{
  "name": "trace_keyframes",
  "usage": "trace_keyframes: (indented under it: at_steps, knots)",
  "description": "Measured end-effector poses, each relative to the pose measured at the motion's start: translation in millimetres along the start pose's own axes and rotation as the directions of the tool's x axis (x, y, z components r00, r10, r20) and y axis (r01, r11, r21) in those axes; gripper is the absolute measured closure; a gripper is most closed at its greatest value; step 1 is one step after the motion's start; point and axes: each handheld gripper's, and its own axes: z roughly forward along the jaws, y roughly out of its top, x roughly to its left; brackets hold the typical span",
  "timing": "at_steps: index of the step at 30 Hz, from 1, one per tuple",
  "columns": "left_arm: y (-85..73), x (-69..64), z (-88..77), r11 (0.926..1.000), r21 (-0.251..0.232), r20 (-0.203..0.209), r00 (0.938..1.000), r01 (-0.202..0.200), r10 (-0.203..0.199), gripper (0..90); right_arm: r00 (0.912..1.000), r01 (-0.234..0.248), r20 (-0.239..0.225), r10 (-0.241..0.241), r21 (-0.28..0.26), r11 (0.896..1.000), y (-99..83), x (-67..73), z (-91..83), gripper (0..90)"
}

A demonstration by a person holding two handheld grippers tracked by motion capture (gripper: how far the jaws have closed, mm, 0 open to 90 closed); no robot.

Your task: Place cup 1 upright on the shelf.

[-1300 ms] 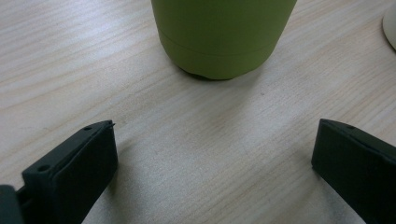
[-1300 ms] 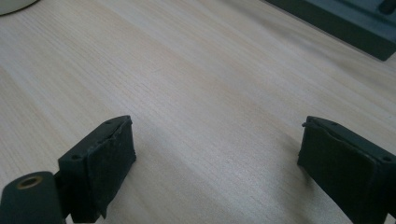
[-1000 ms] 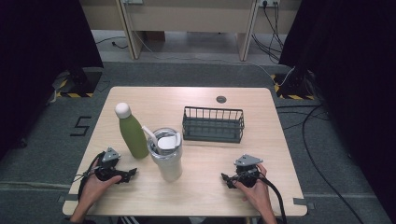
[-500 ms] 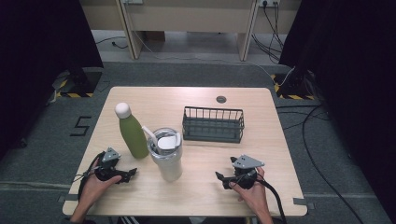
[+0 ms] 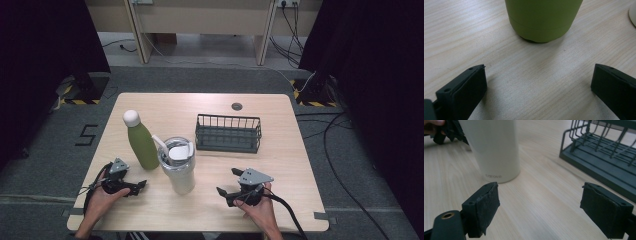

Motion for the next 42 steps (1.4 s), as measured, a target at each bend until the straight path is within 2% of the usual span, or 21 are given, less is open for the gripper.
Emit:
trace_keyframes:
  at_steps: [6,11,15,23,26,35,38,40,42]
  knots:
    - [0.0,0.0,0.0,1.0,0.0,0.0,1.0,0.0,0.0,0.0,0.9986,0.017,-0.05,-0.018,-0.016,1.0,4.8,10.0,11.6,15.0]
    - [0.0,0.0,0.0,1.0,-0.001,0.0,1.0,0.0,0.0,0.0,0.9971,0.026,-0.071,-0.028,-0.028,0.999,7.8,15.5,20.3,15.0]
    - [0.0,0.0,0.0,1.0,0.0,0.0,1.0,0.0,0.0,0.0,0.9945,0.051,-0.09,-0.054,-0.036,0.998,11.4,21.1,29.8,15.1]
    - [0.0,0.0,0.0,1.0,0.0,0.0,1.0,0.0,0.0,0.0,0.9914,0.051,-0.118,-0.057,-0.052,0.997,16.4,25.7,42.9,15.3]
    - [0.0,0.0,0.0,1.0,0.0,0.0,1.0,0.0,0.0,0.0,0.9886,0.047,-0.14,-0.055,-0.063,0.997,18.7,30.2,52.9,15.3]
    - [0.0,0.0,0.0,1.0,0.0,0.001,1.0,0.0,0.0,0.0,0.9853,0.059,-0.155,-0.072,-0.088,0.994,26.2,37.1,68.2,15.3]
    - [0.0,0.0,0.0,1.0,0.0,0.001,1.0,0.0,0.0,0.0,0.984,0.049,-0.166,-0.065,-0.094,0.994,27.0,37.7,70.6,15.3]
    - [0.0,0.0,0.0,1.0,0.0,0.001,1.0,0.0,0.0,0.0,0.981,0.07,-0.173,-0.088,-0.105,0.992,29.8,40.1,74.6,15.3]
    - [0.0,0.0,0.0,1.0,0.0,0.001,1.0,0.0,0.0,0.0,0.9807,0.069,-0.175,-0.086,-0.106,0.992,30.6,41.3,75.9,15.3]
